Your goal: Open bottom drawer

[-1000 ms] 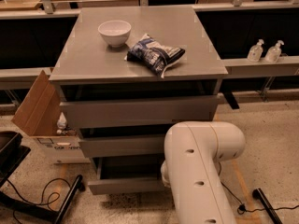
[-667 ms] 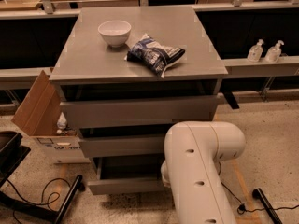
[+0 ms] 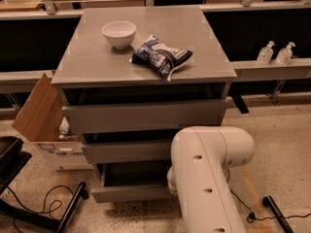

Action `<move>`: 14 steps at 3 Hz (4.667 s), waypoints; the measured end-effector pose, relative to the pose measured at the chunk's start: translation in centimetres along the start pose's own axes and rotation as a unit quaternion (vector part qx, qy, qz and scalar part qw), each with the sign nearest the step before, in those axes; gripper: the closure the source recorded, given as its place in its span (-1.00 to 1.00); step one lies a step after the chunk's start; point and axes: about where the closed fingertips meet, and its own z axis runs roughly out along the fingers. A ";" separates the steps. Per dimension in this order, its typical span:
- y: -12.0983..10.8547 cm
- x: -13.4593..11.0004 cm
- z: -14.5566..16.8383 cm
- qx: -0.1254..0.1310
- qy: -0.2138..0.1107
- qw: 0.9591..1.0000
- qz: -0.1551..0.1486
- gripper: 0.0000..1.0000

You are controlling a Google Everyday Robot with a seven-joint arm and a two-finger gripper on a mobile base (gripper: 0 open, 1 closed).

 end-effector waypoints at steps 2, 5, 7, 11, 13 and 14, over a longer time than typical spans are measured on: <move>0.1 0.0 0.0 -0.001 0.000 1.000 0.000 -0.27; 0.5 0.2 0.3 -0.007 0.000 1.000 0.002 -1.00; 2.9 -0.2 0.8 -0.071 0.033 0.997 0.009 -0.19; 12.3 -1.9 -4.2 -0.119 0.076 0.989 0.045 1.00; 12.7 -1.8 -4.0 -0.122 0.077 0.989 0.045 0.17; 12.8 -1.7 -4.0 -0.123 0.078 0.988 0.045 -0.29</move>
Offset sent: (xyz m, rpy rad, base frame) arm 0.0000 0.0000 0.0005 0.0000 0.0000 0.0000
